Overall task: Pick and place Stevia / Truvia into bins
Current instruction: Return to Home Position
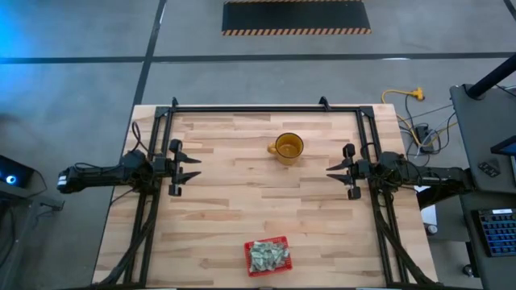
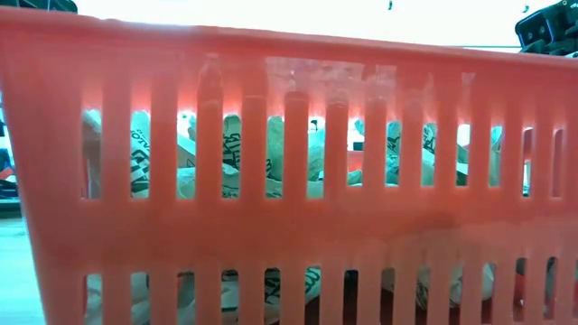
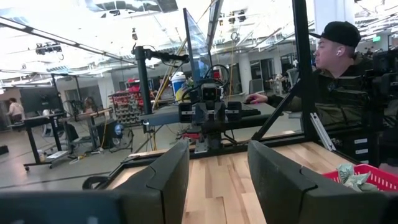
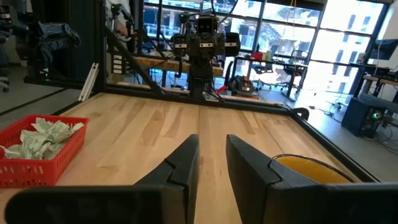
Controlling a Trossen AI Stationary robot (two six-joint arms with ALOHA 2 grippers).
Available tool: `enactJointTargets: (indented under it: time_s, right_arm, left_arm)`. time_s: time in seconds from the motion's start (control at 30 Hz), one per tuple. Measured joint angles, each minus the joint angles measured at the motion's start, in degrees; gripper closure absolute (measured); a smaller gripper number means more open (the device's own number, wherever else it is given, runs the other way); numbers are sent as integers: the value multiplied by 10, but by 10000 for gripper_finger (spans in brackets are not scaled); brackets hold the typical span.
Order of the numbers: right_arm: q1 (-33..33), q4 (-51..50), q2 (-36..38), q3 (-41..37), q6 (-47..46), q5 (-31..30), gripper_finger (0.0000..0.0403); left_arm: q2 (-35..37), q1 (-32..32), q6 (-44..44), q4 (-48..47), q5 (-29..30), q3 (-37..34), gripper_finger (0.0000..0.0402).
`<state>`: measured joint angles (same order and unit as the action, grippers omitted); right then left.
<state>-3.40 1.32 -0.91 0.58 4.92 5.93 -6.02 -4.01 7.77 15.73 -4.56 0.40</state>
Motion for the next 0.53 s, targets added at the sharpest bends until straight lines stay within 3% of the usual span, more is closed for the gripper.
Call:
enactJointTargets:
  time_s: [0.53]
  right_arm:
    - [0,0,0,0,0,0,318]
  left_arm:
    - [-1,0,0,0,0,0,253]
